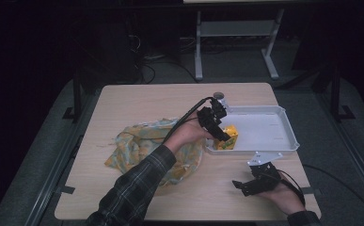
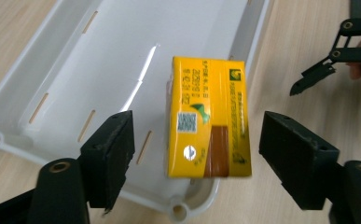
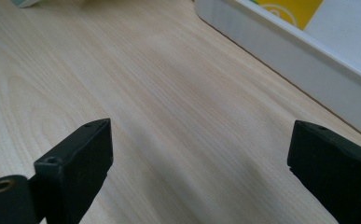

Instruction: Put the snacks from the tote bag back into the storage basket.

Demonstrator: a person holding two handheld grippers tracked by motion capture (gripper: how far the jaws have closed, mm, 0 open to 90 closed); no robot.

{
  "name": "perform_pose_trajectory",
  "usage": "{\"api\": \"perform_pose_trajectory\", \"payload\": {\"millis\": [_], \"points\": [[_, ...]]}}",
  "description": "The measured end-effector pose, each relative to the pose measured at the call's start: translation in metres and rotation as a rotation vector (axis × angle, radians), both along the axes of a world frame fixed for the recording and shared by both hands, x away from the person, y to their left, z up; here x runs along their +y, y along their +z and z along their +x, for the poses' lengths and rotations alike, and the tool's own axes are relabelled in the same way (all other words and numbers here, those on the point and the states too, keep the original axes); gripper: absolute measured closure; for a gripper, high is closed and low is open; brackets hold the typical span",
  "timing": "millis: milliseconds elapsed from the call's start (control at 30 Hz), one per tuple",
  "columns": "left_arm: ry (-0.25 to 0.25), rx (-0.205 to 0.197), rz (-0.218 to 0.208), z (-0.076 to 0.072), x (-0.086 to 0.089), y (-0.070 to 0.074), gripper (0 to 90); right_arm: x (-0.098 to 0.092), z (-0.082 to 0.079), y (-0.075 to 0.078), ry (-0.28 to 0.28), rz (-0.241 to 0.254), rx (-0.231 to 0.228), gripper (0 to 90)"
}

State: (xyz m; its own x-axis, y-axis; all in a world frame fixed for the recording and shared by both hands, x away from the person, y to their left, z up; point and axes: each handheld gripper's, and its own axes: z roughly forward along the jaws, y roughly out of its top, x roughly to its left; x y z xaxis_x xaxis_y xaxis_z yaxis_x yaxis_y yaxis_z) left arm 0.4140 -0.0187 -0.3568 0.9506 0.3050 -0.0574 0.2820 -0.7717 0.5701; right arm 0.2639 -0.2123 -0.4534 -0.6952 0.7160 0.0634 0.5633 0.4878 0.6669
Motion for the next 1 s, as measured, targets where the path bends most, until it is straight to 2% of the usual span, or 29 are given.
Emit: {"api": "perform_pose_trajectory", "payload": {"millis": [267,400,600,700,867,1000], "points": [[-0.001,0.007,-0.021,-0.008,0.023,0.007,20.5,0.000,0.000,0.000,-0.005,-0.002,0.006,6.3],[0.009,0.012,-0.046,-0.013,0.038,0.009,20.5,-0.001,0.000,0.000,-0.010,0.000,0.006,6.3],[0.019,-0.003,-0.047,-0.021,0.061,0.010,20.6,-0.004,0.000,0.002,-0.002,-0.021,0.034,13.0],[0.031,-0.003,-0.050,-0.027,0.074,0.007,20.5,-0.004,0.001,0.003,0.001,-0.031,0.032,15.0],[0.051,-0.013,-0.058,-0.037,0.102,0.004,20.6,-0.006,0.003,0.007,-0.008,-0.035,0.044,24.1],[0.075,-0.014,-0.072,-0.045,0.127,0.003,20.8,-0.007,0.005,0.013,-0.017,-0.033,0.067,38.2]]}}
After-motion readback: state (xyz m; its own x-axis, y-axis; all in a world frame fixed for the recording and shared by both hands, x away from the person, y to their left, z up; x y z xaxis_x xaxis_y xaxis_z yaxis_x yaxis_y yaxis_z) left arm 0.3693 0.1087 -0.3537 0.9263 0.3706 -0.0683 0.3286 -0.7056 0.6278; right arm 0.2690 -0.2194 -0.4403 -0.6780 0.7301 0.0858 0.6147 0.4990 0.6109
